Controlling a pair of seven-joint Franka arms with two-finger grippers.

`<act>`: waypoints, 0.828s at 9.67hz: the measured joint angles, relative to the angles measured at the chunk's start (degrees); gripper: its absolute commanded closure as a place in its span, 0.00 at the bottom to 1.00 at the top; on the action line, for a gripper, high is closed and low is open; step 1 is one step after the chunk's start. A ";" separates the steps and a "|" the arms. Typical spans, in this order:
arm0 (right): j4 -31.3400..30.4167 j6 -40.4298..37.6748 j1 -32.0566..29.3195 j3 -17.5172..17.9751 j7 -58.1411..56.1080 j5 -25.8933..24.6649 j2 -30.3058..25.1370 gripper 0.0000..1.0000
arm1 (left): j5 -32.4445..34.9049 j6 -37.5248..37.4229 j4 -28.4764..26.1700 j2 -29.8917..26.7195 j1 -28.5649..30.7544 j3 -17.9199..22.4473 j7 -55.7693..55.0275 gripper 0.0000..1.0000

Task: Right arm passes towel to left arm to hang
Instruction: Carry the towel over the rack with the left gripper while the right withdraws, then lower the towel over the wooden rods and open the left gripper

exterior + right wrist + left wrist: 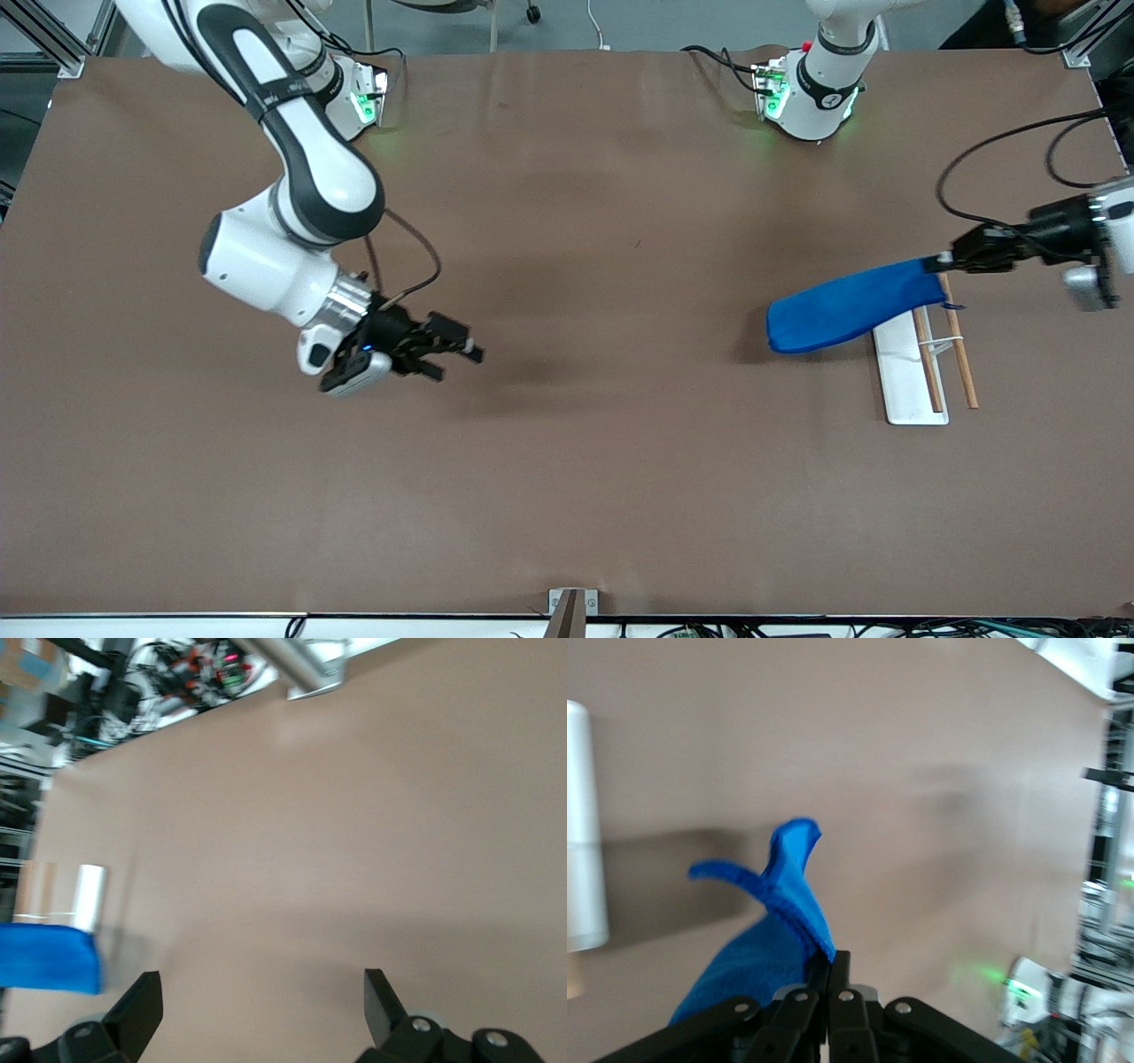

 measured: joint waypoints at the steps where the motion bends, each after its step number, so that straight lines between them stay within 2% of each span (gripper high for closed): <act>1: -0.20 -1.22 -0.12 -2.77 0.00 -4.33 -0.18 0.00 | 3.16 0.05 3.23 1.87 0.05 1.80 0.00 1.00; 3: -0.22 -6.73 -0.25 -9.52 -0.01 -13.81 -1.46 0.00 | 4.86 0.66 9.86 7.88 0.00 5.44 0.15 1.00; 5: -0.16 -14.72 -0.78 -16.34 -0.13 -17.15 -3.85 0.00 | 4.90 0.86 15.08 14.61 0.14 10.71 5.63 0.99; 7: 0.79 -21.05 -1.97 -21.44 -0.21 -21.73 -6.25 0.00 | 4.90 4.14 16.34 18.53 1.98 12.69 10.91 0.97; 8: 1.72 -23.92 -2.10 -23.97 -0.22 -24.51 -7.40 0.00 | 4.90 5.08 16.39 19.22 2.70 12.73 11.62 0.90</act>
